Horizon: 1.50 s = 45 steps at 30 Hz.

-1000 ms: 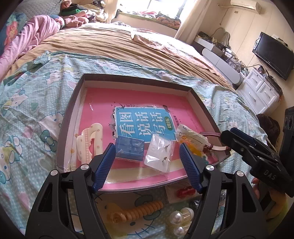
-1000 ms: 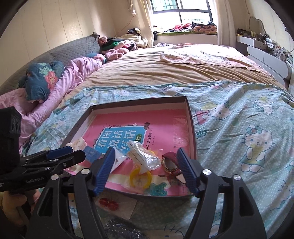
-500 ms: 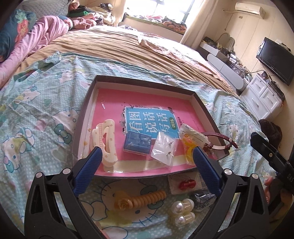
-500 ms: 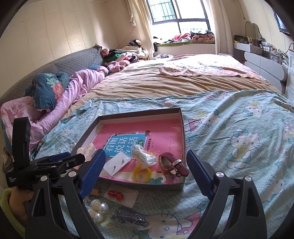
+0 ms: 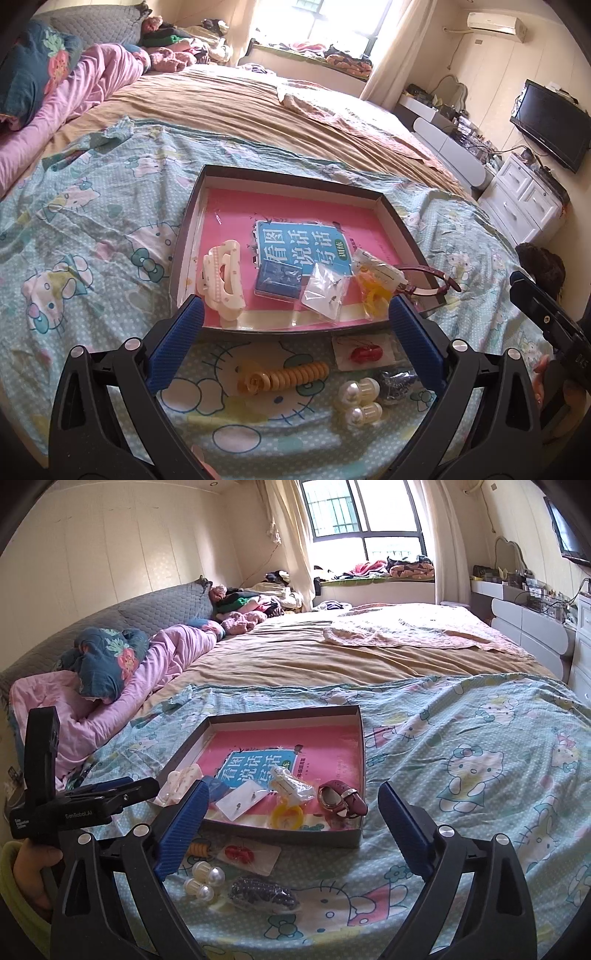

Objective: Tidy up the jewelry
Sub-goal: 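Withdraw both grippers from the tray toward the remaining items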

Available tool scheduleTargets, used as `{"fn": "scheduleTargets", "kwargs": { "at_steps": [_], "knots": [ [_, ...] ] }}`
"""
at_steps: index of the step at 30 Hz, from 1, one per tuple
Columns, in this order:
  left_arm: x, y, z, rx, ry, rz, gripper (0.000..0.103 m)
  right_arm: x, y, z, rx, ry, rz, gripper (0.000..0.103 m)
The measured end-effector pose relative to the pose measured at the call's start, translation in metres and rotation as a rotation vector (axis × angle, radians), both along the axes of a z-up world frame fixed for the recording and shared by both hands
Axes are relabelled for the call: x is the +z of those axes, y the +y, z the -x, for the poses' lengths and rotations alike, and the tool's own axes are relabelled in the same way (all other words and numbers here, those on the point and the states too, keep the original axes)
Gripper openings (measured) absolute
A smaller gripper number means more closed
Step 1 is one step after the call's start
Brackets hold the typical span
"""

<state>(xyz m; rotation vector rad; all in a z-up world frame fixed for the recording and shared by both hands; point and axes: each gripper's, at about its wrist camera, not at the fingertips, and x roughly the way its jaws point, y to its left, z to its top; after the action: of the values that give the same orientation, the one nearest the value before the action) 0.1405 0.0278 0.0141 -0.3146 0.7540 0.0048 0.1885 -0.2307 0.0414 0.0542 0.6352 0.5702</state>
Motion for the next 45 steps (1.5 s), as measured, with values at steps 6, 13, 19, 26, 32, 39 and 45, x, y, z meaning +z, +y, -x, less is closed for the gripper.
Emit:
{"fn": "scheduleTargets", "kwargs": {
  "at_steps": [6, 13, 19, 26, 32, 39, 45],
  "knots": [
    [0.003, -0.001, 0.011, 0.003, -0.008, -0.017, 0.093, 0.005, -0.004, 0.008, 0.001, -0.009, -0.006, 0.092],
    [0.003, -0.003, 0.023, -0.003, 0.000, -0.038, 0.093, 0.005, -0.004, 0.019, 0.017, -0.014, 0.006, 0.092],
    [-0.002, -0.002, 0.033, -0.001, 0.014, -0.050, 0.093, 0.001, -0.004, 0.027, 0.028, -0.009, 0.028, 0.092],
    [-0.005, -0.002, 0.042, -0.002, 0.026, -0.058, 0.093, -0.010, -0.002, 0.033, 0.043, 0.014, 0.061, 0.092],
    [-0.012, -0.004, 0.049, -0.019, 0.051, -0.048, 0.093, -0.020, -0.002, 0.038, 0.056, 0.030, 0.091, 0.092],
    [-0.022, -0.001, 0.051, -0.022, 0.086, -0.022, 0.093, -0.036, 0.004, 0.042, 0.076, 0.053, 0.149, 0.092],
    [-0.030, -0.008, 0.052, -0.045, 0.111, -0.020, 0.093, -0.058, 0.013, 0.040, 0.097, 0.082, 0.204, 0.092]
  ]
}}
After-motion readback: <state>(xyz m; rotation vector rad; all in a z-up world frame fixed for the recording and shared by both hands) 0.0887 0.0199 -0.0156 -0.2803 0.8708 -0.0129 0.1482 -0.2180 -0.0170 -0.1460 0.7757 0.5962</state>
